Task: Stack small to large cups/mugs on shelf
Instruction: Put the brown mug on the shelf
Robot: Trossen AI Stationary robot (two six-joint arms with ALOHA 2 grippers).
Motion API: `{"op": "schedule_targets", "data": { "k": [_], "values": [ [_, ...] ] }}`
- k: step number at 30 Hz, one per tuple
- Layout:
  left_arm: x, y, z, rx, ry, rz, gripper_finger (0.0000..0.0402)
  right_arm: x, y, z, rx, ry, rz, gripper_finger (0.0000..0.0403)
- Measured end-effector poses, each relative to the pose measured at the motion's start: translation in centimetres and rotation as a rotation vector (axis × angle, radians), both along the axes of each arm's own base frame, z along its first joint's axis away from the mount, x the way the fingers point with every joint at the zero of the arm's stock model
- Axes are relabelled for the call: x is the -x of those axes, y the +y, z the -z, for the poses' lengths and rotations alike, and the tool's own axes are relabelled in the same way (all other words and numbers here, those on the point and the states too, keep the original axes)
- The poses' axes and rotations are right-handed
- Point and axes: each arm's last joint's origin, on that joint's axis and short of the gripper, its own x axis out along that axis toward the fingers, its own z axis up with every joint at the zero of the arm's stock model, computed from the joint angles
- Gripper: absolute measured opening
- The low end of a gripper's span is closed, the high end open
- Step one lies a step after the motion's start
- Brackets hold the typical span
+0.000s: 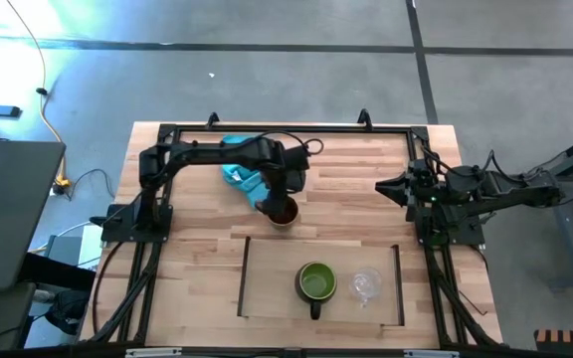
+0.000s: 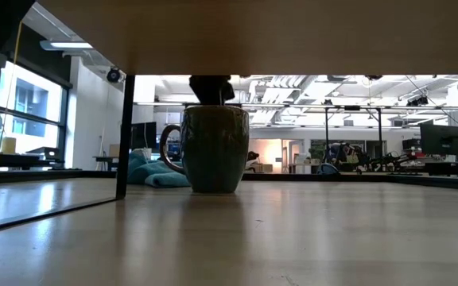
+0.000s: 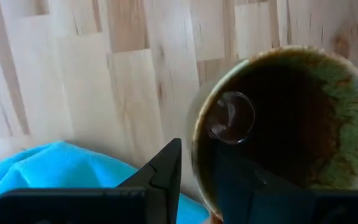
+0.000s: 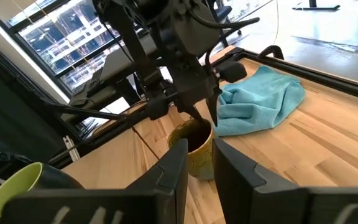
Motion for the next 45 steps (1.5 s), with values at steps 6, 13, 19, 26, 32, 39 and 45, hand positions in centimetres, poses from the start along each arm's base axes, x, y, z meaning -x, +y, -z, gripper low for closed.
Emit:
{"op": "schedule_targets", "data": {
  "k": [6,13,19,26,32,39,45],
  "values": [
    [-0.5,0.1,0.9,0.006,0.010,-0.025,0.0074,0.0,0.0,0.0,0.001,0.001,0.000,0.0064],
    [0.0,1.3,0.9,-0.012,0.034,-0.202,0.0021,0.0,0.0,0.0,0.001,0.002,0.000,0.0064],
    [1.1,2.3,0.7,0.019,0.092,-0.368,0.0036,0.0,0.0,0.1,0.002,0.007,-0.001,0.0064],
    [2.2,3.1,0.3,0.053,0.131,-0.549,0.0012,0.0,0.0,0.2,0.001,0.020,-0.016,0.0064],
    [2.1,3.3,0.1,0.100,0.101,-0.735,0.0026,0.1,0.1,0.4,0.001,0.039,-0.031,0.0064],
    [1.8,3.0,0.0,0.135,0.077,-0.894,0.0008,0.1,0.2,0.6,-0.005,0.060,-0.071,0.0064],
    [1.9,2.9,0.0,0.167,0.095,-1.016,0.0020,0.1,0.4,0.7,-0.018,0.080,-0.131,0.0064]
  ]
}}
